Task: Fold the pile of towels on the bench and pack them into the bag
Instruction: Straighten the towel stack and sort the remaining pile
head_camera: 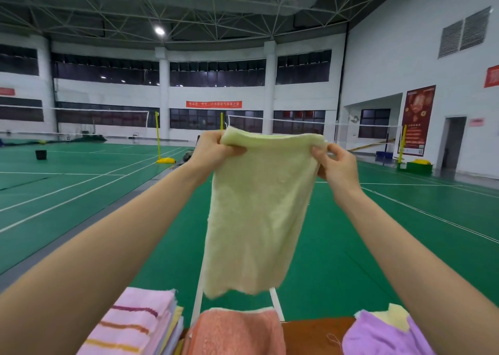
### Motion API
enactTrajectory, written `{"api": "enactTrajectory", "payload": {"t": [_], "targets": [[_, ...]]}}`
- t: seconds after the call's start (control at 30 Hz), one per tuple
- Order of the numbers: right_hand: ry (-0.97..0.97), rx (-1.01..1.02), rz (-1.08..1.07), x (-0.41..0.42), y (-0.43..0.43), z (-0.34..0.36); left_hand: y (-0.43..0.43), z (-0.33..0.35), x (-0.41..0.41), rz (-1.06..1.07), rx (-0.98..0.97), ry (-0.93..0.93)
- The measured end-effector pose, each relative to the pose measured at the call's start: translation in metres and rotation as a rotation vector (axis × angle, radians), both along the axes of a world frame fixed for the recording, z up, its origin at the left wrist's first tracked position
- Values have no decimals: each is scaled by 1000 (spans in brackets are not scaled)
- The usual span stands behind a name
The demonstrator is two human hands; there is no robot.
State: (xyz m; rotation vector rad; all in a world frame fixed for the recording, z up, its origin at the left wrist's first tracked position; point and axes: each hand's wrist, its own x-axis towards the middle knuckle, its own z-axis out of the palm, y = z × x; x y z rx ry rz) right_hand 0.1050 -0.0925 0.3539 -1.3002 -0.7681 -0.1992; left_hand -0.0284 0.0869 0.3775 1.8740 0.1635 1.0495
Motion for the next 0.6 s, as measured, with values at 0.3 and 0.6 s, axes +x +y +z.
{"api": "enactTrajectory", "payload": {"t": [0.3,0.6], "targets": [[95,-83,419,-40,-39,-74,-4,-73,-74,-214,195,220],[333,-343,649,-84,-74,-168,-16,-155,-123,-658,103,676]]}}
